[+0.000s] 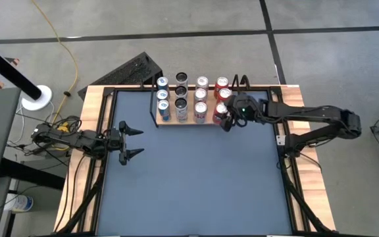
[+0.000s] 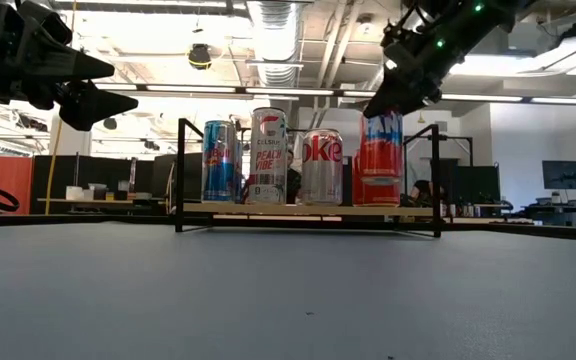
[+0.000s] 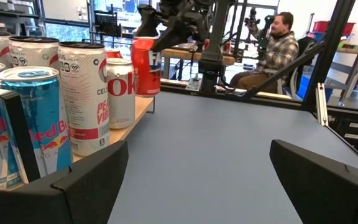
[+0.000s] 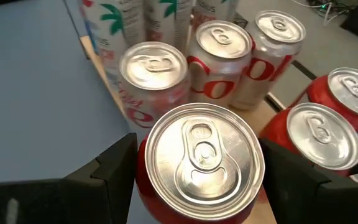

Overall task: Place canned beverage on shelf
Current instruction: Put the orange soda can onto the shelf aligned with the other orange soda cans, then return to Home Position

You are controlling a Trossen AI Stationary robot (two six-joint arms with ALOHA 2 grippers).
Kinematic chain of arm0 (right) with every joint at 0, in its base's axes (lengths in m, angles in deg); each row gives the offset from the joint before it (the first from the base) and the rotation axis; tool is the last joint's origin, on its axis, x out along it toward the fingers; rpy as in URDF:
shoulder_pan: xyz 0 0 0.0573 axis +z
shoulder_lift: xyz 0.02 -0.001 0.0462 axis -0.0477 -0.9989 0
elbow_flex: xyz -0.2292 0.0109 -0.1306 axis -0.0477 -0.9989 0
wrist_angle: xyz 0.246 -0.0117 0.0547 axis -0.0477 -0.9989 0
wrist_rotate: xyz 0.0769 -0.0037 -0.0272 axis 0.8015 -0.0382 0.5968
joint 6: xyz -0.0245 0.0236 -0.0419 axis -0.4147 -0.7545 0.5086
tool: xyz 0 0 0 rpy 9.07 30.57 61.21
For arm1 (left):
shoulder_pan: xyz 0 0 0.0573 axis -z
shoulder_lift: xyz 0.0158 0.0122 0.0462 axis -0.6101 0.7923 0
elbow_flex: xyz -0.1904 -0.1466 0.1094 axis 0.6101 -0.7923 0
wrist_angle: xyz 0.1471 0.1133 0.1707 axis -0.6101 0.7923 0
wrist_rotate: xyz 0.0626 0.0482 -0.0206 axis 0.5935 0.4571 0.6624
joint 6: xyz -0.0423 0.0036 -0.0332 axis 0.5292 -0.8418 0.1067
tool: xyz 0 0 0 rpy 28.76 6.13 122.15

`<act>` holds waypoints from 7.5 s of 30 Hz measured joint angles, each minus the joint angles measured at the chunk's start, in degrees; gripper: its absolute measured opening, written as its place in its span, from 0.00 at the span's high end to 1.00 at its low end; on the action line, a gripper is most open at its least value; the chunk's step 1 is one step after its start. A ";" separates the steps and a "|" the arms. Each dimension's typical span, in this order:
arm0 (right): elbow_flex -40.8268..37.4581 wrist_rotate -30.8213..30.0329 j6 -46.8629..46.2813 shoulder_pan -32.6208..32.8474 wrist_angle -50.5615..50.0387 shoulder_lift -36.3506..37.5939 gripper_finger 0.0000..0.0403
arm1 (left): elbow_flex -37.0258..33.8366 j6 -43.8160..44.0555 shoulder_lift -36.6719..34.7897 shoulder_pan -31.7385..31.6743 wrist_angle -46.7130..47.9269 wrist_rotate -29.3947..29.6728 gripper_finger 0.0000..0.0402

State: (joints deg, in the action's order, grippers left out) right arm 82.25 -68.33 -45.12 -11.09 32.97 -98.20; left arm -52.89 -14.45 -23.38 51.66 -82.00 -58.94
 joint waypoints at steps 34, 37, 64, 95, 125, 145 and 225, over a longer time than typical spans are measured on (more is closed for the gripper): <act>0.15 -5.08 0.39 -3.26 -1.42 -7.35 0.30 | 0.00 0.20 0.02 -0.02 0.00 0.00 0.05; 0.17 -5.12 -1.02 -3.26 -2.18 -7.35 0.28 | 0.00 0.02 0.02 -0.02 0.00 0.00 0.05; 5.44 -6.21 3.93 -3.05 -9.96 -7.15 0.06 | -0.01 0.20 0.02 -0.01 0.00 0.00 0.05; 15.54 -5.43 3.77 5.18 -16.21 -11.86 0.95 | 0.00 0.20 0.00 0.00 0.00 0.00 0.05; 15.40 3.80 6.59 6.82 -15.32 -5.76 1.00 | 0.00 0.20 0.01 -0.01 0.02 0.00 0.05; -33.05 6.13 3.76 40.11 38.85 28.05 1.00 | 0.00 0.14 0.01 -0.02 0.01 0.00 0.05; -51.06 16.12 -3.99 11.07 27.63 41.14 1.00 | 0.04 0.04 0.00 0.00 0.09 0.02 0.05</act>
State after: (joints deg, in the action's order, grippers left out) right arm 31.19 -52.21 -49.10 -0.01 60.60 -57.06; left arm -52.85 -14.40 -23.38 51.66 -81.91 -58.92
